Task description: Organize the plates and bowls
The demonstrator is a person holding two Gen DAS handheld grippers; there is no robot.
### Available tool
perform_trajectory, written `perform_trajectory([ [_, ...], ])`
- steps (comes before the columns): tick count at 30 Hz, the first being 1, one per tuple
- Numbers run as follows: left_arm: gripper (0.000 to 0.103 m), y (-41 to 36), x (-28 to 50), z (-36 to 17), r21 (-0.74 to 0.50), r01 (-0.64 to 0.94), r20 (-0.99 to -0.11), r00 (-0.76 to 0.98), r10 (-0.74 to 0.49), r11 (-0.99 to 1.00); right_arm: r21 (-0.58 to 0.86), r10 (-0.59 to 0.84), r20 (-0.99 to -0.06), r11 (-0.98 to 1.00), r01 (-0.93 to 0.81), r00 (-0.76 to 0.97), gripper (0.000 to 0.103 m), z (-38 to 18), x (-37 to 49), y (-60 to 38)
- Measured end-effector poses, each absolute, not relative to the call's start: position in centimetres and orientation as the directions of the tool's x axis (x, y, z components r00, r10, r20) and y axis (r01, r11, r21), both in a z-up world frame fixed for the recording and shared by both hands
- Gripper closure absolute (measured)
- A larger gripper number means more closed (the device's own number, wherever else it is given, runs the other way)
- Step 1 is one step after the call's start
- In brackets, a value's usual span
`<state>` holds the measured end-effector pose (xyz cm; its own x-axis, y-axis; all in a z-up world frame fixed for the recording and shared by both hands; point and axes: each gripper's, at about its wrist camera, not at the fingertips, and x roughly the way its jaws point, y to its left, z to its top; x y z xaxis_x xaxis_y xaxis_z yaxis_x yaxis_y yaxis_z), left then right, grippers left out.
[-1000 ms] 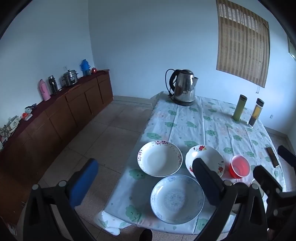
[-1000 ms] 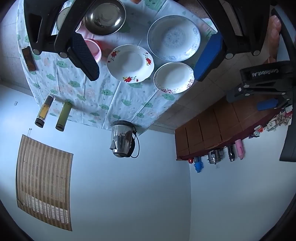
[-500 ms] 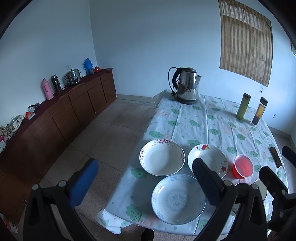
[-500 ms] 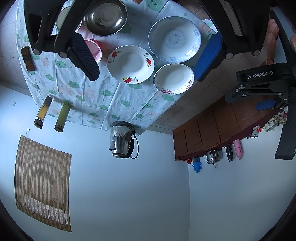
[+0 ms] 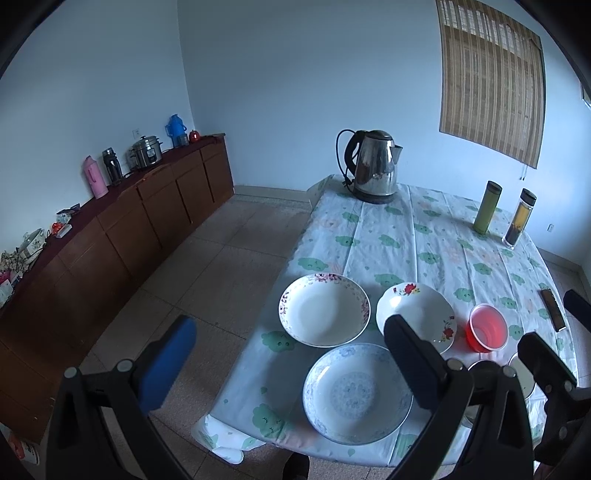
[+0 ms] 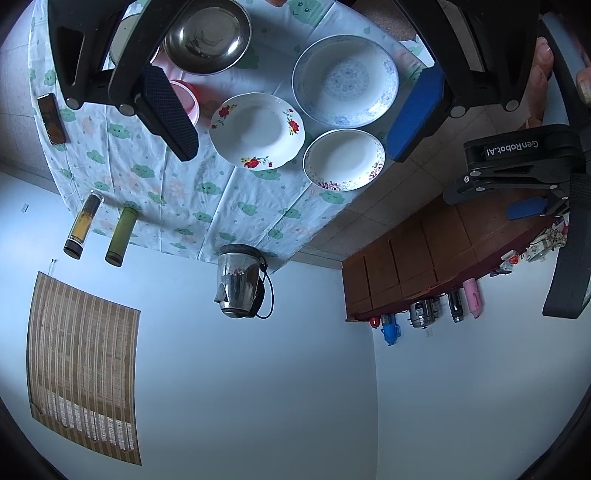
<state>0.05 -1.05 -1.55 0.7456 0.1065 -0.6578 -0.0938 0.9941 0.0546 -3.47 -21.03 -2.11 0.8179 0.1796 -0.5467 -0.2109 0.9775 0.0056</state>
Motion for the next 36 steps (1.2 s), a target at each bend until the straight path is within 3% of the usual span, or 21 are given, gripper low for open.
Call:
perform_trajectory([
  [36,0.000,-1.4,-2.1,-2.1,0.043,-0.122,-0.668,0.734,0.119,0.992,0.002,0.180,-0.558,0.977,-0.215,0.810,0.001,-2.7,-5.6,-22.4],
])
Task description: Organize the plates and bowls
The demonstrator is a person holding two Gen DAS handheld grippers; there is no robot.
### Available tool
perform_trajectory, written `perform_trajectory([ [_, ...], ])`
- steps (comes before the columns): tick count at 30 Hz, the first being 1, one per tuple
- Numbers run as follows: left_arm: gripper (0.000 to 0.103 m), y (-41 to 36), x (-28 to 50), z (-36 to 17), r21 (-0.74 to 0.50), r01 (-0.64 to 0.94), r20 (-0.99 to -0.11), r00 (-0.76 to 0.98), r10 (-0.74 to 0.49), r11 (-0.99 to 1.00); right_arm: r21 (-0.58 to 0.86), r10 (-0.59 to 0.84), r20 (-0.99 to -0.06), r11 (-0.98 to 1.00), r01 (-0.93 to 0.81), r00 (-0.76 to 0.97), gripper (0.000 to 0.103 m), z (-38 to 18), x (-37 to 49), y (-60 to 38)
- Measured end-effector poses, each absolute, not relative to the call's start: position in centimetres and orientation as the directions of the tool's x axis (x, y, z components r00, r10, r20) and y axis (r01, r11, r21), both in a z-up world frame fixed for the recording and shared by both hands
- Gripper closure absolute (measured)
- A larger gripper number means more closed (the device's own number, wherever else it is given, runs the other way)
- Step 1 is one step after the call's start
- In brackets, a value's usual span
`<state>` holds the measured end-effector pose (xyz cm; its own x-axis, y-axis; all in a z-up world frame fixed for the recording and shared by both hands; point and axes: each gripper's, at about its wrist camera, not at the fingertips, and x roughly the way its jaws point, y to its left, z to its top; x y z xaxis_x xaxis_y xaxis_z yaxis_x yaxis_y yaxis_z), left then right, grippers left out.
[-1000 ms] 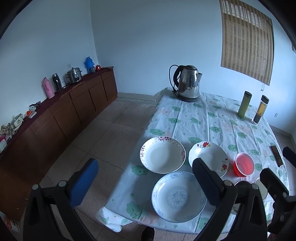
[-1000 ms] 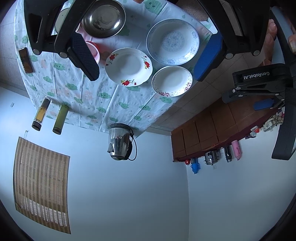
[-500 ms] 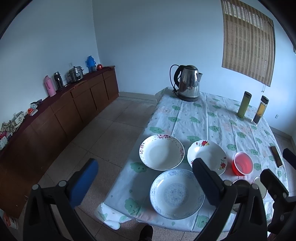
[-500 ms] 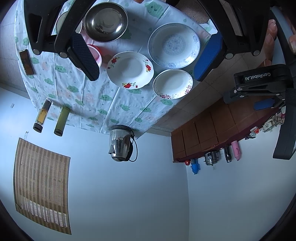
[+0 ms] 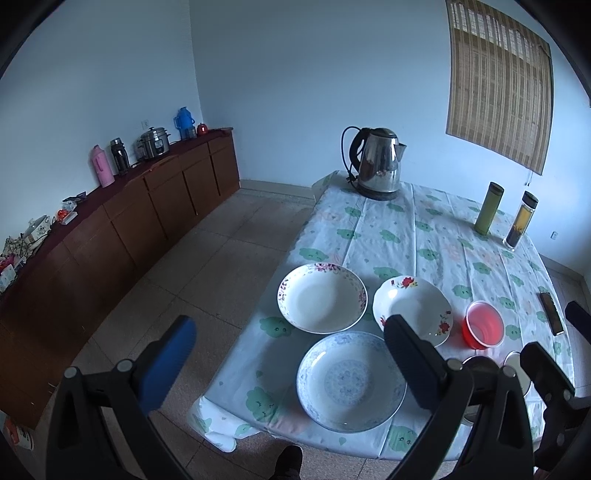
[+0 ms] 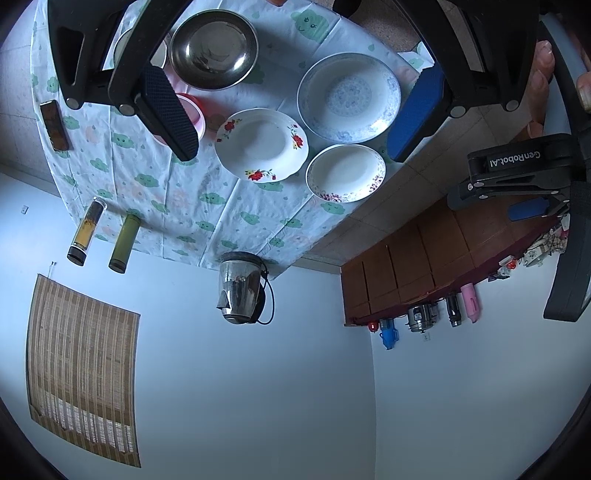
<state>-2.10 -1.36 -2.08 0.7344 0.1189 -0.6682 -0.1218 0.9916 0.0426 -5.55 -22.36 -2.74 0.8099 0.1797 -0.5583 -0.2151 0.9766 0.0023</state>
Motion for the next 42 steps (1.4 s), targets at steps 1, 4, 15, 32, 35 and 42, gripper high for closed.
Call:
perform_trajectory([
  [1,0.000,-1.5,-2.2,-2.1,0.042,-0.123,-0.671,0.732,0.119,0.992,0.001,0.177,-0.559,0.977,-0.213,0.810,0.001,-2.8,-5.6,-22.5],
  [4,0.000,-1.7,-2.2,-2.2,0.044,-0.126,-0.676,0.726,0.123,0.991,0.003,0.176,-0.564,0.978,-0.211,0.807,0.001,-3.0,-5.6,-22.8],
  [15,0.000,-0.9,-1.8,-2.8,0.043,-0.152,-0.700,0.701,0.138,0.987,0.032,0.191,-0.591,0.976,-0.214,0.784,0.001,-3.7,-4.8,-23.0],
  [32,0.000,2.0,5.7,-5.5,0.037,-0.104,-0.735,0.671,0.097,0.994,0.060,0.161,-0.638,0.985,-0.160,0.753,0.001,-5.2,1.2,-20.5],
  [35,0.000,3.1,7.7,-6.8,0.023,-0.095,-0.758,0.647,0.079,0.995,0.064,0.152,-0.662,0.987,-0.147,0.734,0.001,-6.1,3.2,-19.9],
  [42,0.000,4.9,12.3,-11.6,-0.012,-0.072,-0.840,0.542,0.029,0.997,0.076,0.166,-0.718,0.984,-0.162,0.676,0.001,-8.8,8.1,-17.8],
])
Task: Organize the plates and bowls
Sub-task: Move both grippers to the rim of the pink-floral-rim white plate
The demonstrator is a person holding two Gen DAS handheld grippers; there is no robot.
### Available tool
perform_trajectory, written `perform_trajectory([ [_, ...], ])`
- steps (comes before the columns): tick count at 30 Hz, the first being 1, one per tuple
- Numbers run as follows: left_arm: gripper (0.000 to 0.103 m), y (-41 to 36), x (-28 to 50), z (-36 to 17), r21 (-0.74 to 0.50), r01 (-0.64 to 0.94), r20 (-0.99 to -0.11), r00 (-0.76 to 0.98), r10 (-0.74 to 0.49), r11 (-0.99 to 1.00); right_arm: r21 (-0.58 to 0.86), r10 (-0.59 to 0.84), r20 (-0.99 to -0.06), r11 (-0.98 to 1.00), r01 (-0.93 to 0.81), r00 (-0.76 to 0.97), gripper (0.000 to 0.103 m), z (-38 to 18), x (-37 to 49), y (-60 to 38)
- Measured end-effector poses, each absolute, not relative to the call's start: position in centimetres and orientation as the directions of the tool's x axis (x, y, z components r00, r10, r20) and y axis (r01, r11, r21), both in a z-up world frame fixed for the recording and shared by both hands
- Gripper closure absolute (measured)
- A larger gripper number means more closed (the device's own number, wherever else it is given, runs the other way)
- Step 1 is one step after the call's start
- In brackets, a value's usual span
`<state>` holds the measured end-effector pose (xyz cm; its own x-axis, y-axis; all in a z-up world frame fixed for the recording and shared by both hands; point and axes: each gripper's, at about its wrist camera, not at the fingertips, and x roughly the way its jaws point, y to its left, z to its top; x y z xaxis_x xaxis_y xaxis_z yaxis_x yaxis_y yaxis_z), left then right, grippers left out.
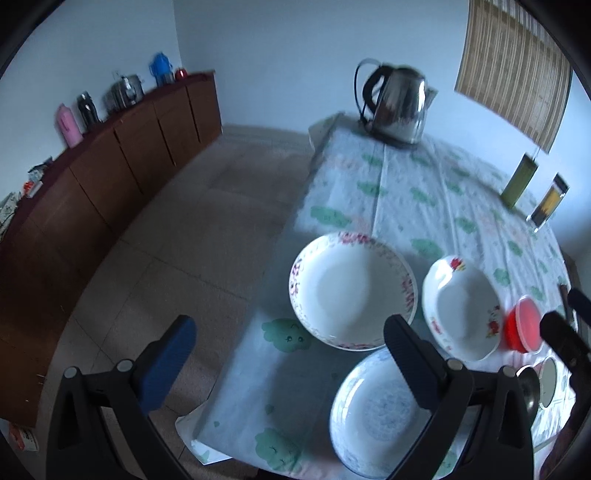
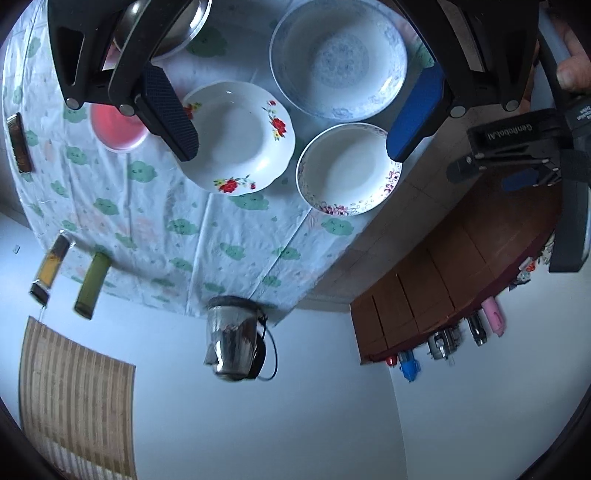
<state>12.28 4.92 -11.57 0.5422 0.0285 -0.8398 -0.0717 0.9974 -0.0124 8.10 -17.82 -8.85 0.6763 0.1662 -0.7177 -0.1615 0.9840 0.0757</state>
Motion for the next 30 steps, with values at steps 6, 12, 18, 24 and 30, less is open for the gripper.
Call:
perform_trajectory([
  [6,0.000,5.4,14.7,-14.8,0.021,-0.046,-0.872,0.489,0.041,0.999,0.044,0.137,-0.759,0.986,-0.161,0.636,0.001,-11.4,12.3,-16.1],
  [12,0.000,5.9,16.8,-17.3,0.039,-0.023,-0.895,0.445,0.045,0.999,0.034,0.123,-0.797,0.987,-0.160,0.591,0.001,-13.9,15.9,-15.0],
  [18,0.002,6.0,18.7,-19.3,0.041,-0.004,-0.913,0.407,0.039,0.999,0.031,0.118,-0.834,0.985,-0.168,0.539,0.009,-16.5,18.9,-14.4],
  [24,0.014,6.7,20.2,-21.3,0.022,-0.017,-0.938,0.345,0.026,1.000,0.048,0.136,-0.863,0.981,-0.188,0.486,0.020,-19.0,21.5,-13.9],
  [30,0.030,6.7,21.0,-22.2,0.000,-0.018,-0.948,0.320,0.006,1.000,0.040,0.130,-0.884,0.978,-0.204,0.449,0.029,-21.2,23.3,-13.6],
])
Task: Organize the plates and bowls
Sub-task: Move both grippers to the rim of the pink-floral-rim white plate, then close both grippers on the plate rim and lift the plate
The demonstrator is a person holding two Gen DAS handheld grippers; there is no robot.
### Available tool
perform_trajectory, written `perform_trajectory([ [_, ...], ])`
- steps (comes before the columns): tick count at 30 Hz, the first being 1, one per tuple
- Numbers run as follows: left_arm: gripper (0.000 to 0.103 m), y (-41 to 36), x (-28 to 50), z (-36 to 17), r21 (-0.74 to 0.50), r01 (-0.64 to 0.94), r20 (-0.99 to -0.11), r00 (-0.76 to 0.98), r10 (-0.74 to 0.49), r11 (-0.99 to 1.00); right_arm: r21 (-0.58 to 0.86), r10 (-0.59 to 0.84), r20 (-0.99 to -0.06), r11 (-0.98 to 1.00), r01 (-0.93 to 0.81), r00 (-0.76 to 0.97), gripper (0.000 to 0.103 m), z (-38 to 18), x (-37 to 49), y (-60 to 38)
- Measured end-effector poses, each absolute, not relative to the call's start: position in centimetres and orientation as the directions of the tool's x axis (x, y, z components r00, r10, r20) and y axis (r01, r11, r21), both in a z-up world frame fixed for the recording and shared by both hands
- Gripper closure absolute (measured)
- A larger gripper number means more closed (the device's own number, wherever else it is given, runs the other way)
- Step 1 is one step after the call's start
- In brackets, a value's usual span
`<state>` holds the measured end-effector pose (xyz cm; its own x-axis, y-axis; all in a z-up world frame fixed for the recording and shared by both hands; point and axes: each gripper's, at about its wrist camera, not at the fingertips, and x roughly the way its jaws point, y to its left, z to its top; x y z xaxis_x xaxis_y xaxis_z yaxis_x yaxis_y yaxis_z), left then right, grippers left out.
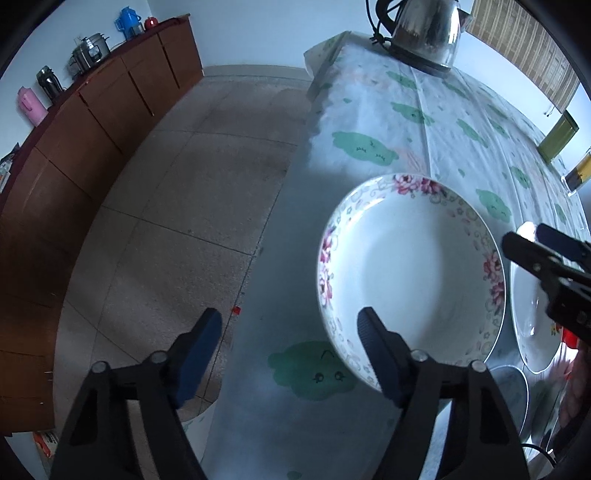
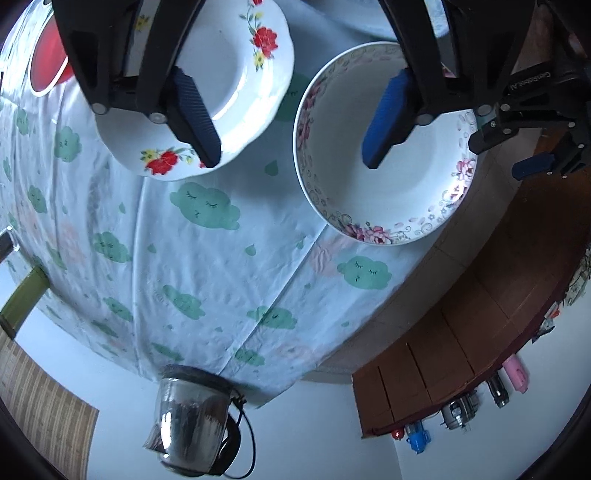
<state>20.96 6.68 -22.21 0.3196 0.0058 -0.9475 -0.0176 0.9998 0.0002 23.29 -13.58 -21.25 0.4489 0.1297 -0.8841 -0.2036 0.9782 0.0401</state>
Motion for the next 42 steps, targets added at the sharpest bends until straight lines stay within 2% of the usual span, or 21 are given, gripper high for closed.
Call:
perform_trajectory([
  [7,0.047,6.1,21.3,-23.0,-0.025,-0.005,-0.957,0.289,-0.023,1.000,0.042,0.134,-0.901,0.974,-0.224,0.413,0.035,-22.8,24.5,-13.3],
  [9,0.058,5.9,21.4,-23.3,-0.029,-0.002,-0.960,0.279,-0.028,1.000,0.050,0.142,-0.906,0.972,-0.231,0.398,0.042,-23.2,24.8,-13.1],
  [11,0.062,5.8,21.4,-23.5,-0.032,0.002,-0.961,0.274,-0.031,0.999,0.059,0.149,-0.910,0.970,-0.235,0.386,0.045,-23.5,25.0,-13.1],
  [21,0.069,5.0,21.5,-24.3,-0.048,0.011,-0.965,0.257,-0.050,0.999,0.087,0.176,-0.926,0.960,-0.265,0.333,0.064,-25.0,25.6,-12.7],
  [30,0.071,4.3,21.9,-24.5,-0.057,0.019,-0.965,0.254,-0.060,0.998,0.110,0.193,-0.934,0.956,-0.272,0.301,0.074,-26.0,25.9,-12.6],
  [32,0.075,4.1,21.9,-24.5,-0.063,0.023,-0.965,0.255,-0.067,0.998,0.121,0.203,-0.934,0.954,-0.274,0.293,0.075,-26.2,25.8,-12.5],
  [42,0.082,4.2,21.7,-24.3,-0.038,0.026,-0.960,0.275,-0.044,0.999,0.108,0.188,-0.939,0.956,-0.271,0.288,0.079,-25.9,25.8,-12.3],
])
